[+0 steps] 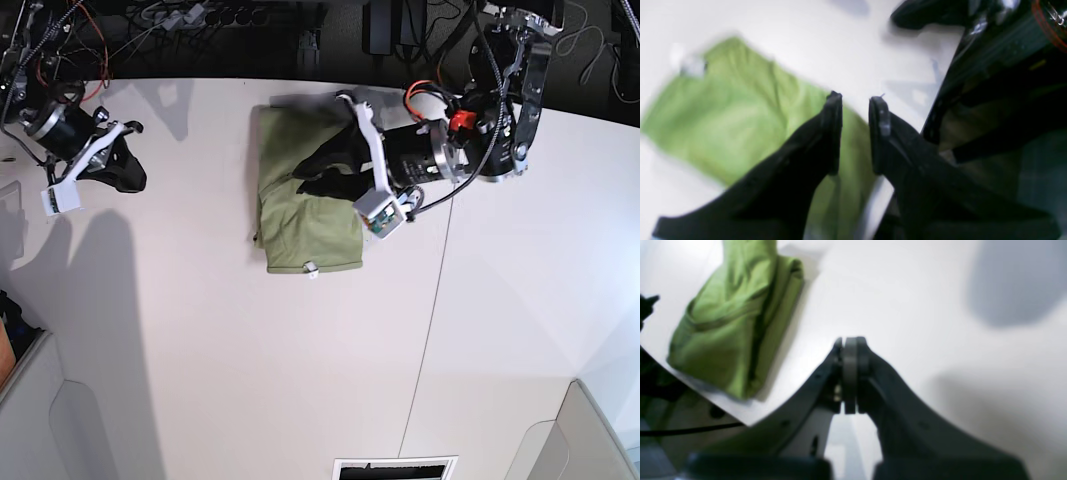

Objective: Layout the t-shirt on the table in an organized manner, then fold the t-shirt properly
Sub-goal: 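Release the bundle and lift the left gripper away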

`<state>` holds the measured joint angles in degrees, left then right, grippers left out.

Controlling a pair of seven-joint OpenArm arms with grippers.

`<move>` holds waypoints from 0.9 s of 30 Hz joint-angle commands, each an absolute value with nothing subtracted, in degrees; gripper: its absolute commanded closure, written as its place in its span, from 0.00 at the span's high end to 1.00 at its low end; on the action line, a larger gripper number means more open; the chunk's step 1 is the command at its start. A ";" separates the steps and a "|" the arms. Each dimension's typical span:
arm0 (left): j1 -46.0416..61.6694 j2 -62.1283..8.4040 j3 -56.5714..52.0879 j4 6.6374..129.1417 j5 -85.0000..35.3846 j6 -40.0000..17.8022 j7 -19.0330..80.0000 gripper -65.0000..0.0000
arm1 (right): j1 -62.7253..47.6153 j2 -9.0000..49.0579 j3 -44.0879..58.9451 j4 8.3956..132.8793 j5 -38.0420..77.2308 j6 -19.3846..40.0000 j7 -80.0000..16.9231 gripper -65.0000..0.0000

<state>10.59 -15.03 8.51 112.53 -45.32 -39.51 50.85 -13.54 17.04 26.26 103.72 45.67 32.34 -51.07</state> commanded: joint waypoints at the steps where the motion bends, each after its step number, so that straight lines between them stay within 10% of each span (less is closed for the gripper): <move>1: 11.86 -15.84 6.33 114.72 -46.50 -40.00 49.63 0.23 | -14.24 17.82 27.31 105.60 47.51 32.88 -50.63 0.00; 15: 41.25 -19.03 -18.41 126.58 -50.11 -40.00 50.92 0.23 | -32.60 19.86 28.05 108.55 49.89 33.43 -52.93 0.00; 27: 48.38 -27.00 -13.89 109.19 -46.94 -40.00 55.70 0.23 | -46.11 19.84 27.81 106.96 43.92 33.36 -54.98 0.00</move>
<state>47.66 -26.89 -13.80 108.44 -45.71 -39.53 55.64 -45.60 19.20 27.59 106.37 43.22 32.99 -55.40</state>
